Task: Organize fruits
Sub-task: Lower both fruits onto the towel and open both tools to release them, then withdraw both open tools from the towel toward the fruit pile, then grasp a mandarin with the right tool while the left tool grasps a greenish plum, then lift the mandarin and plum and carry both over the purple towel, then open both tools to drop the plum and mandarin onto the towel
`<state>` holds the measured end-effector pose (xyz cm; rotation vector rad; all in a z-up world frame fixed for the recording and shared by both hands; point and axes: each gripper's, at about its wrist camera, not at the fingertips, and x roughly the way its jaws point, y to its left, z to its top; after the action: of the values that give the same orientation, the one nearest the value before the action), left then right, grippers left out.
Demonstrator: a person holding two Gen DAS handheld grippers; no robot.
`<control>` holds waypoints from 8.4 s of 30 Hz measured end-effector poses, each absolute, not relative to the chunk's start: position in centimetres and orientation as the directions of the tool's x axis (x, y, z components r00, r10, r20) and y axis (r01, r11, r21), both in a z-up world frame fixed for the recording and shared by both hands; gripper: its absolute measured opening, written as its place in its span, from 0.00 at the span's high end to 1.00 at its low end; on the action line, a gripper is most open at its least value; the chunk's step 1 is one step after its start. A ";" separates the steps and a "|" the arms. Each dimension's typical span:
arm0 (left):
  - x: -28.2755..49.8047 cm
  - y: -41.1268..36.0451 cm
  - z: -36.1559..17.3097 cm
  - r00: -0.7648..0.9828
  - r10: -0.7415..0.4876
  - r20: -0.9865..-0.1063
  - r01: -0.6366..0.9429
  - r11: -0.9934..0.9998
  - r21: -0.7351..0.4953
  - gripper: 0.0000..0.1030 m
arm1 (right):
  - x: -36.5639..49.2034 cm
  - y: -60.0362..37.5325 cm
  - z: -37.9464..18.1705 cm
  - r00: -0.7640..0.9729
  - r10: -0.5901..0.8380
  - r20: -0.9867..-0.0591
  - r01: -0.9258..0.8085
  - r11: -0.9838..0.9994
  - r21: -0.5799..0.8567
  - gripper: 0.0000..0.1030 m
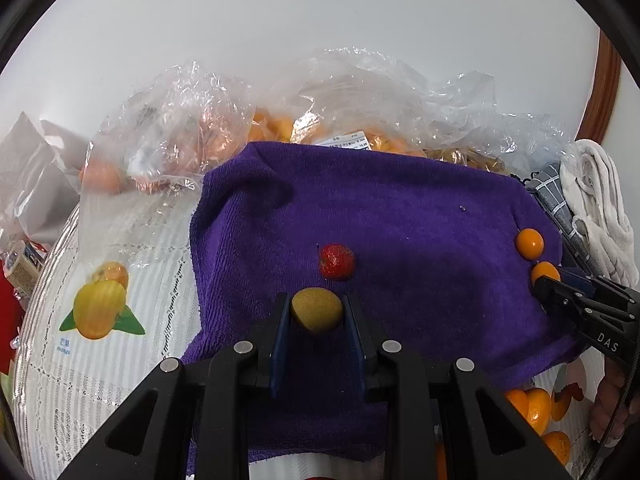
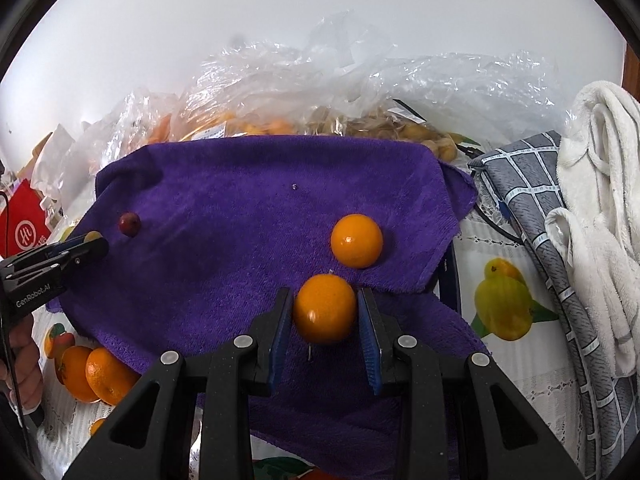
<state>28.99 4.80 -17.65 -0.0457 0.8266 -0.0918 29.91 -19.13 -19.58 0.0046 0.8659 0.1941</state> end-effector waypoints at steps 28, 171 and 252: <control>27.8 4.6 -15.9 0.706 -0.139 -0.695 0.088 0.990 -0.108 0.60 | 27.7 -18.4 -16.1 0.717 0.150 -0.681 -0.160 0.986 0.049 0.43; 17.7 5.7 -9.1 0.697 -0.140 -0.704 0.121 0.990 -0.076 0.73 | 17.2 -21.1 -10.8 0.699 0.132 -0.703 -0.060 0.990 0.126 0.60; 26.3 4.0 -13.2 0.638 -0.166 -0.752 0.136 0.985 -0.102 0.54 | 27.2 -18.5 -15.5 0.625 0.133 -0.769 -0.140 0.988 0.058 0.37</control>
<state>26.34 4.01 -13.18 -0.0371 0.8622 -0.1728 27.22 -18.53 -15.50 -0.0080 0.8815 0.1569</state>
